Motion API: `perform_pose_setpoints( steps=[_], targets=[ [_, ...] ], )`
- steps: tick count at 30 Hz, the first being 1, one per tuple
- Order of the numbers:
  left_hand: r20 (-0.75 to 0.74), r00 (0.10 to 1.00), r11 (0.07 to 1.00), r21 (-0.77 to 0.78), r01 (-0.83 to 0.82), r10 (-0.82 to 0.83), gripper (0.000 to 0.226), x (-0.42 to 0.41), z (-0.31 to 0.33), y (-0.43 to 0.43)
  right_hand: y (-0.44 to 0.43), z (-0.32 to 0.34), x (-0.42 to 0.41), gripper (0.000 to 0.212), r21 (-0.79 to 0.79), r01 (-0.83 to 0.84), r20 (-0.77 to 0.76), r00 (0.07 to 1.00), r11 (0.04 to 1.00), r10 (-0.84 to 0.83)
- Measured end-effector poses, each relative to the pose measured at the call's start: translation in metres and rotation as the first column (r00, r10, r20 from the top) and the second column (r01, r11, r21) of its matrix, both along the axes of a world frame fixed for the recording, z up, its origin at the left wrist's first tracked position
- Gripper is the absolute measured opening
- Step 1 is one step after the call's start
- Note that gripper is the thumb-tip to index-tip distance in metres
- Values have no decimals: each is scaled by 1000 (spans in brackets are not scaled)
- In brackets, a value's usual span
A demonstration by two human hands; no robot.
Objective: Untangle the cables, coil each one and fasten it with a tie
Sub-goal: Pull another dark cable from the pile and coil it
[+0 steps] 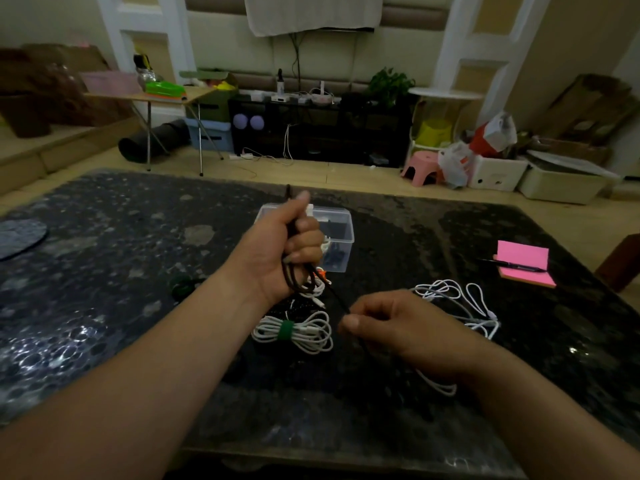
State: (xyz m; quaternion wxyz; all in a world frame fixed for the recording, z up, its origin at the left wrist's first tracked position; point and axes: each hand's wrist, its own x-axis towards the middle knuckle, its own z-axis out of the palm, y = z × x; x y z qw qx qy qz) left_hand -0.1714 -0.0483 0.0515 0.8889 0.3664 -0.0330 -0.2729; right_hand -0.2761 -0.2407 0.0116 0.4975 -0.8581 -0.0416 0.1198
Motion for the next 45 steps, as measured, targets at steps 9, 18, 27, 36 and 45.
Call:
perform_pose_setpoints(
  steps=[9,18,27,36,45],
  targets=[
    [236,972,893,440,-89,-19,19,-29,-10,-21,8,16,5,22,87,401,455,798,912,-394],
    [-9,996,974,208,-88,91,56,-23,-15,-24,37,-2,-3,19,25,274,491,834,962,-250],
    [326,923,867,499,17,-206,18,-23,-17,-23,12,9,5,18,101,318,312,890,943,-334],
    [489,685,411,863,-294,-539,60,-53,-38,-19,29,-1,6,23,-43,346,490,825,937,-282],
    [458,706,392,879,-270,-540,85,-48,-54,35,83,-19,24,15,65,258,452,854,964,-259]
  ],
)
